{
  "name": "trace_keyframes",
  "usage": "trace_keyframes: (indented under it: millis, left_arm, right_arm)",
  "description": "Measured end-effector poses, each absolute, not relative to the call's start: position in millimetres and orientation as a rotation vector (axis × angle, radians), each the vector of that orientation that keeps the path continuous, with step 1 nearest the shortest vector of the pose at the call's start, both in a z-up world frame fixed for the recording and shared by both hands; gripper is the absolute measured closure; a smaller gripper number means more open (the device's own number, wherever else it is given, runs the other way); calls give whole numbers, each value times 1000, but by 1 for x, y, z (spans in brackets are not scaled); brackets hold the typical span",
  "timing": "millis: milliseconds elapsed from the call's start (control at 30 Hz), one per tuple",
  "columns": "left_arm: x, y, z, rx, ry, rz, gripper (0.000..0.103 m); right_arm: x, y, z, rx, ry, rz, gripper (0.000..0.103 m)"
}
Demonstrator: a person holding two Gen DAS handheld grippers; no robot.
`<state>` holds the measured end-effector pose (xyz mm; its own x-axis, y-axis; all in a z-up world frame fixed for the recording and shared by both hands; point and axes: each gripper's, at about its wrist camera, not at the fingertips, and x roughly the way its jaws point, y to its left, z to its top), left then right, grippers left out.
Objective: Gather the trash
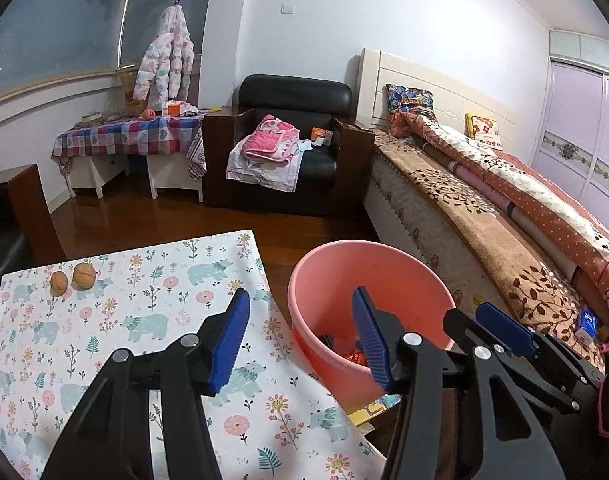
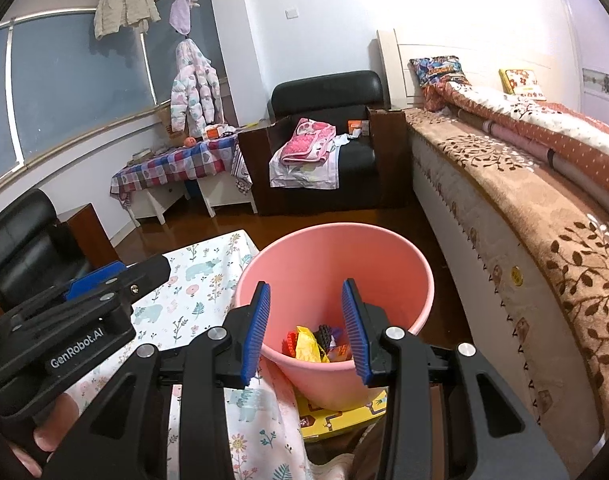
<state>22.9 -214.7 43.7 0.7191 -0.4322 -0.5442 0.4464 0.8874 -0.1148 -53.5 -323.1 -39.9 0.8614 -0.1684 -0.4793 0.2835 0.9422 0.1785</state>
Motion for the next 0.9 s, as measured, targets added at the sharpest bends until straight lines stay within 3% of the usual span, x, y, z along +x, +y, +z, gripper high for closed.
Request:
trace_keyframes:
  millis: [900]
  left_arm:
    - [19,-218,44,24,600,-490,50]
  right_arm:
    - [-54,-326,-39,262,490,-243,65]
